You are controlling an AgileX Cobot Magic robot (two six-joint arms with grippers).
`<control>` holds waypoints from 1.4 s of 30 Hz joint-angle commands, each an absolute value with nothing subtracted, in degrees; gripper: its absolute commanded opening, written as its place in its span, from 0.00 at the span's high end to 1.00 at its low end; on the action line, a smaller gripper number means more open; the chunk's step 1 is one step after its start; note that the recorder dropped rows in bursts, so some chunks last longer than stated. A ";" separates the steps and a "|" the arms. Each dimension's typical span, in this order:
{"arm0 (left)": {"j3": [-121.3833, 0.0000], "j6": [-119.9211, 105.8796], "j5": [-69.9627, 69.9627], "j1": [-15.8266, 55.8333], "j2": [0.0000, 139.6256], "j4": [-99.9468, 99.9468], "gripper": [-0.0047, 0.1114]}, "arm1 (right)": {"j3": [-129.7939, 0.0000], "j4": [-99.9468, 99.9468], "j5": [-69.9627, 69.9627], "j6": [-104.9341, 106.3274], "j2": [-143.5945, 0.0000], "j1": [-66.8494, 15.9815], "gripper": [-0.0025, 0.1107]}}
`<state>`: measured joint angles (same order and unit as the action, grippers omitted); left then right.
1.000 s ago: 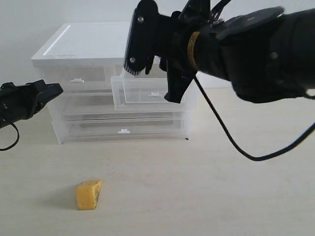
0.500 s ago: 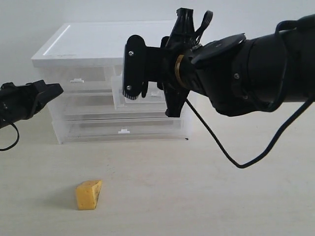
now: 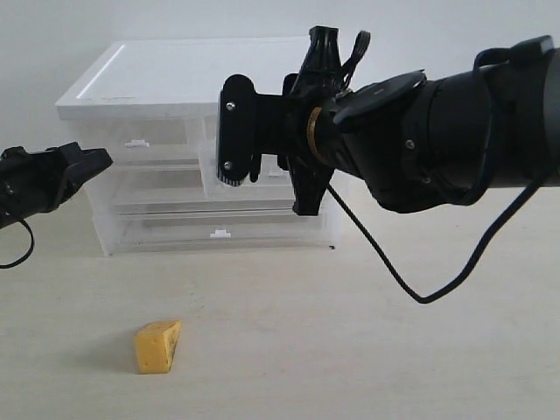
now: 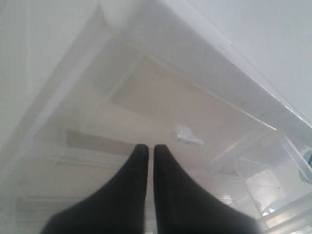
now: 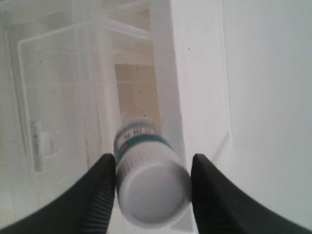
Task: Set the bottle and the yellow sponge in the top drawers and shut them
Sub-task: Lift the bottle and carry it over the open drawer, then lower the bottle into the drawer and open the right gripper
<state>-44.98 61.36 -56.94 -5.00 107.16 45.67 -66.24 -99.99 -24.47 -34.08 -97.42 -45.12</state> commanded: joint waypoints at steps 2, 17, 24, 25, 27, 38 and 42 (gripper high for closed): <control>-45.34 61.31 -56.99 -5.08 107.34 45.40 0.93 | -66.97 -99.95 -25.53 -34.62 -97.22 -45.22 0.61; -45.34 61.31 -56.99 -5.08 107.34 45.40 0.93 | -71.90 -99.95 -31.24 -67.28 -91.66 -45.22 0.61; -45.34 61.06 -56.99 -5.08 107.34 45.43 0.93 | -72.00 -80.81 -26.58 -71.31 -86.76 -45.12 0.95; -45.34 61.06 -56.99 -5.08 107.34 45.43 0.93 | -72.00 -78.47 -25.78 -70.07 -86.76 -45.12 0.97; -45.34 61.06 -56.99 -5.08 107.34 45.43 0.93 | -72.00 -74.11 -23.62 -68.19 -87.25 -44.43 0.98; -45.34 61.06 -57.10 -5.08 107.34 45.66 0.93 | -72.00 -50.91 -17.68 -56.44 -93.75 -37.65 0.98; -45.34 61.06 -57.23 -5.08 107.34 45.66 0.93 | -72.11 -51.28 -16.73 -56.44 -95.71 -37.65 0.98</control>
<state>-44.98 61.24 -56.94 -5.00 107.16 45.67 -71.83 -51.67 -17.65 -57.21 -94.80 -38.14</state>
